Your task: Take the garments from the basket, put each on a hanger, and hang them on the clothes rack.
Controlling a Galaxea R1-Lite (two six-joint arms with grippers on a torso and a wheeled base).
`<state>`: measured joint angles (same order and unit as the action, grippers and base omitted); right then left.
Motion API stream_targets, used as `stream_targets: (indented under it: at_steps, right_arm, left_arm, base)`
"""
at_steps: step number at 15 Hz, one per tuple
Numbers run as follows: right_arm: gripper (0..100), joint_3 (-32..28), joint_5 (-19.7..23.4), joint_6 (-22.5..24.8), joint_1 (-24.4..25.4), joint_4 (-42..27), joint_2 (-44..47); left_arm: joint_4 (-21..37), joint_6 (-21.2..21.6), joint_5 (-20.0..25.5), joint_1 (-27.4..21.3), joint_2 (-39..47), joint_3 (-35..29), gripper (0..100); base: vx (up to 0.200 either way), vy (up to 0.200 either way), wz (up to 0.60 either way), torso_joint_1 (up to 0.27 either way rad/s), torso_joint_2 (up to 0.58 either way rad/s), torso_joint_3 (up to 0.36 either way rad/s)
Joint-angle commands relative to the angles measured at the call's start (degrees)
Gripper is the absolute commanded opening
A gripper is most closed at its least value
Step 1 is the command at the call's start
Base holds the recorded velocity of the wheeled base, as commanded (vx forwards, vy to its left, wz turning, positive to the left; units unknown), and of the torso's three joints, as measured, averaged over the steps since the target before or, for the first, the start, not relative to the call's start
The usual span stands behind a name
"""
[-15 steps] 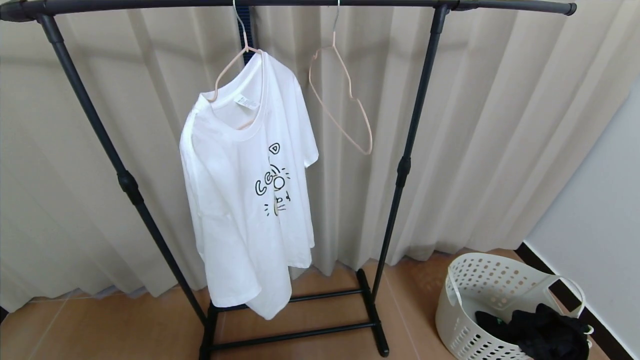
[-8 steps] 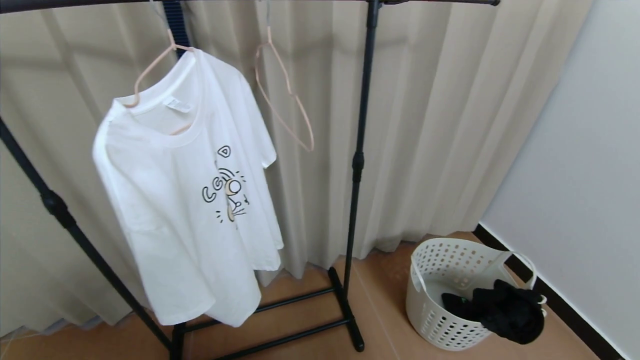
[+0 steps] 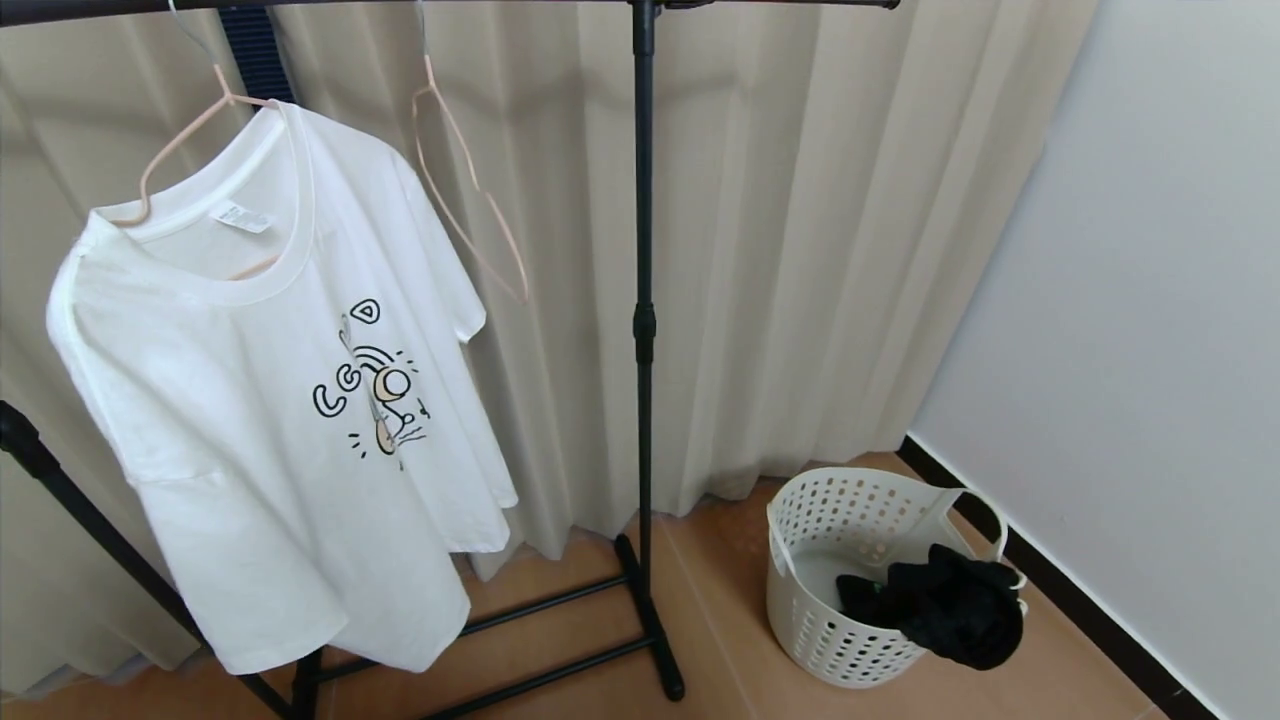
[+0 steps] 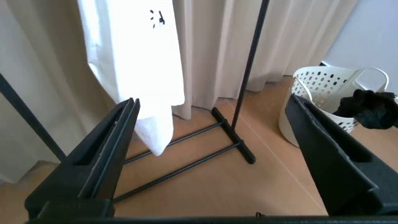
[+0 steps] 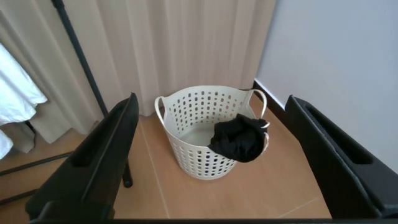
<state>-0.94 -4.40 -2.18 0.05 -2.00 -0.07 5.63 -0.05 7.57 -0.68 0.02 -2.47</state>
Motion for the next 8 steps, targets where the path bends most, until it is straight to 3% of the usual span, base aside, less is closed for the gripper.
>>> stream_targets:
  at_steps: [1, 4, 8]
  right_arm:
    - [100, 0.0, 0.0, 0.1, 0.0, 0.0, 0.1]
    - [100, 0.0, 0.0, 0.0, 0.0, 0.0, 0.1]
    - [100, 0.0, 0.0, 0.0, 0.0, 0.0, 0.1]
  left_arm:
    - [0.0, 0.0, 0.0, 0.0, 0.0, 0.0, 100]
    - [0.0, 0.0, 0.0, 0.0, 0.0, 0.0, 100]
    - [0.0, -0.1, 0.0, 0.0, 0.0, 0.0, 100]
  base:
    - [0.000, -0.200, 0.00, 0.002, 0.00, 0.007]
    - [0.000, -0.200, 0.00, 0.002, 0.00, 0.001]
    - [0.200, 0.000, 0.00, 0.001, 0.00, 0.005]
